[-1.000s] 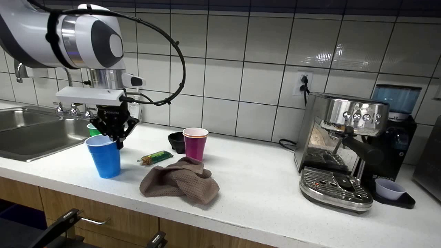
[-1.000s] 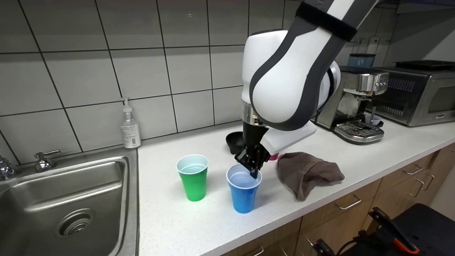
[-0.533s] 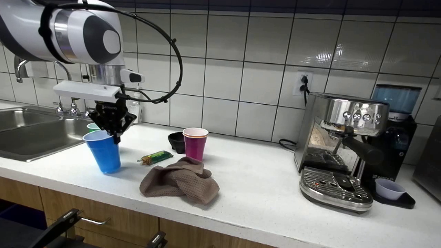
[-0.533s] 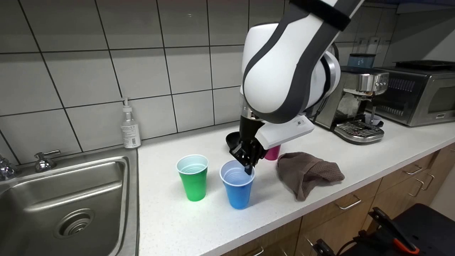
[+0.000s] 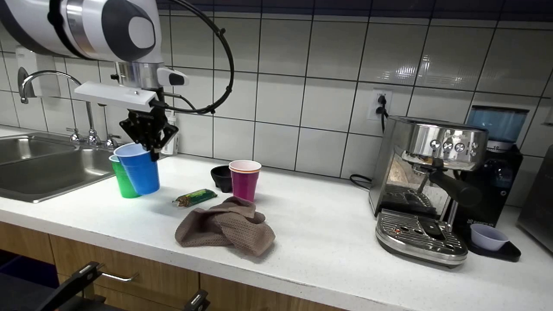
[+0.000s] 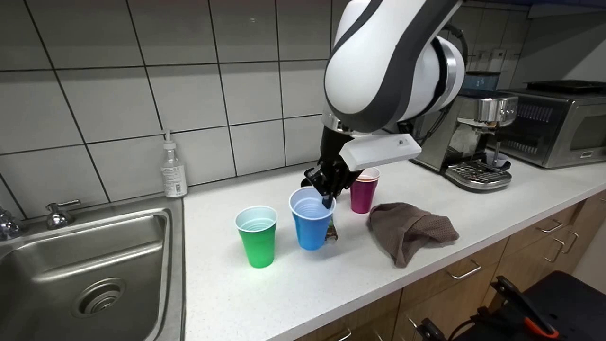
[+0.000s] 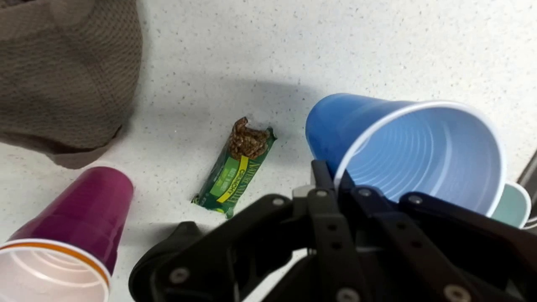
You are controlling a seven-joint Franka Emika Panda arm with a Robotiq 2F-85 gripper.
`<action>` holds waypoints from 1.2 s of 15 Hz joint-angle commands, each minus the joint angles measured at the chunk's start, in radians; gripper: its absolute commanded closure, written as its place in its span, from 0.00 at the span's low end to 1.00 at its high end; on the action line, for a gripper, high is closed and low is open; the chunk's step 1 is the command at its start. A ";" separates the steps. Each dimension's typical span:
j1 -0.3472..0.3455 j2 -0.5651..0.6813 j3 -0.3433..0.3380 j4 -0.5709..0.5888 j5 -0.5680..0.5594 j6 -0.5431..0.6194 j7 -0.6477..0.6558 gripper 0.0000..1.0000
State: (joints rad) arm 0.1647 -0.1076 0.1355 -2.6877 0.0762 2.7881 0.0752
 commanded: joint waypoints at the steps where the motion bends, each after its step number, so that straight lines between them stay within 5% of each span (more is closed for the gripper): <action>1: -0.032 -0.066 -0.015 -0.006 -0.032 -0.024 0.003 0.99; 18: -0.133 -0.077 -0.109 0.106 -0.076 -0.060 -0.006 0.99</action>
State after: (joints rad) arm 0.0548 -0.1755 0.0379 -2.6157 -0.0014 2.7776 0.0764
